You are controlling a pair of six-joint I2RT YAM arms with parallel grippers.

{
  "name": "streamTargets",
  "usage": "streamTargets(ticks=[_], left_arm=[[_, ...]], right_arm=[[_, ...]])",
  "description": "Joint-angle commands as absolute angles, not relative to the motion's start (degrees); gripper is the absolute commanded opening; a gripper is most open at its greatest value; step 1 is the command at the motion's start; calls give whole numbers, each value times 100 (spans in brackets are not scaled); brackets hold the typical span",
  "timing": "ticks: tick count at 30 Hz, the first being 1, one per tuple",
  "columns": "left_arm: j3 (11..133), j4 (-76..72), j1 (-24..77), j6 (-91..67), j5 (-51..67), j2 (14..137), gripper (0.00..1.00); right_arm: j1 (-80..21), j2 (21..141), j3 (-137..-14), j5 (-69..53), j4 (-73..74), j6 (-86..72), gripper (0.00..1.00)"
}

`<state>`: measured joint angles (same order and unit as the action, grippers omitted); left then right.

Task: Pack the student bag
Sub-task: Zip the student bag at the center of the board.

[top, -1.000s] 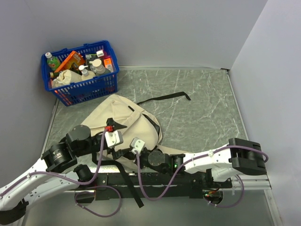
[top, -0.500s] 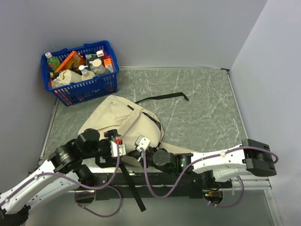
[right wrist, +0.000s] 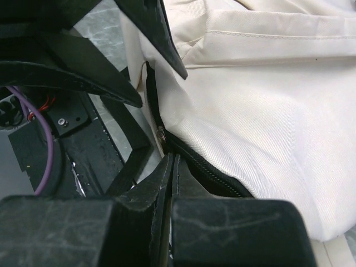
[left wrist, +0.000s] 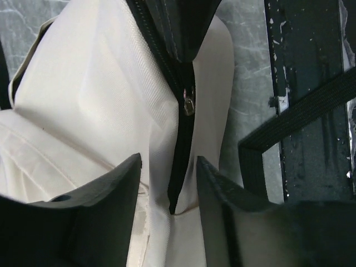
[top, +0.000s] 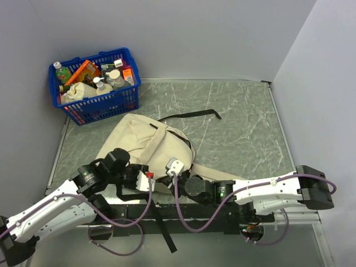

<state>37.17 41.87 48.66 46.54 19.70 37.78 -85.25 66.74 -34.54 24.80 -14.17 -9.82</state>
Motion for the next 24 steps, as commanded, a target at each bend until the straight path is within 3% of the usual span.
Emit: streamTargets(ticks=[1,3,8,12,18,24], left_arm=[[3727,3728,4843,4799,2425,4103,43],[3761,3622,4843,4712,2557,4236,37],[4008,3902,4843,4764,2909,4676,36],[3920,3824,4860,4799,2962,4623,23],[3955,3665,4869,4763,2953,4737,12],[3955,3858,4896,5053,2997,4746,7]], right_arm=[[-8543,6354,-3472,2786,-1424,-1116,0],[-8552,6390,-3507,2786,-1327,-1151,0],[-8534,6425,-3481,2830,-1205,-1291,0],[-8464,6250,-3472,2892,-898,-1528,0],[-8271,5574,-3366,3041,-115,-2170,0],[-7937,5379,-3261,2997,579,-2531,0]])
